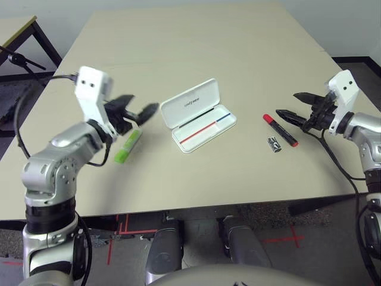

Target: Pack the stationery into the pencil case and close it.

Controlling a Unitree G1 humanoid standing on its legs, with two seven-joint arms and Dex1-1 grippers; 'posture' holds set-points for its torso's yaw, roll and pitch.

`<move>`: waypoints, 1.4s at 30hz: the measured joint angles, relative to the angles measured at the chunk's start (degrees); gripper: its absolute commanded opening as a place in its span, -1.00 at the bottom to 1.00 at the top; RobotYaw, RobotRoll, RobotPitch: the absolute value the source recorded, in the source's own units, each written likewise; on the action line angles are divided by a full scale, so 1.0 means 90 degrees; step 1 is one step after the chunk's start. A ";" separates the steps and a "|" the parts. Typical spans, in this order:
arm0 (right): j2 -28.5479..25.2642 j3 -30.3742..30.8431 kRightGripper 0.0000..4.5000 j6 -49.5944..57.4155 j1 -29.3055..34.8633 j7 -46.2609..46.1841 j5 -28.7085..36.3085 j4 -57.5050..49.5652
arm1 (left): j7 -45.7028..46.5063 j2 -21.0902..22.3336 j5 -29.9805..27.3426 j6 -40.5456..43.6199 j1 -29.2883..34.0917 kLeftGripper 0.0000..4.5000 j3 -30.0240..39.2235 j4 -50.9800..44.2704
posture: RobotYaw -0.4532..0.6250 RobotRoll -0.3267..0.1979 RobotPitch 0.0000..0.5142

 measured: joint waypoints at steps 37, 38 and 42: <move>-0.0086 0.0035 1.00 0.0309 0.0412 -0.0245 -0.0064 -0.0516 | -0.1461 -0.0391 0.2529 -0.1704 -0.0792 0.98 -0.3555 0.2021 | -0.35 0.25 -0.40; -0.0087 0.0035 1.00 0.0328 0.0436 -0.0248 -0.0058 -0.0539 | -0.1494 -0.0396 0.2571 -0.1730 -0.0792 0.98 -0.3557 0.2026 | -0.35 0.25 -0.40; -0.0091 0.0035 1.00 0.0367 0.0484 -0.0271 -0.0013 -0.0583 | -0.1597 -0.0402 0.2677 -0.1779 -0.0792 0.98 -0.3576 0.2028 | -0.35 0.25 -0.39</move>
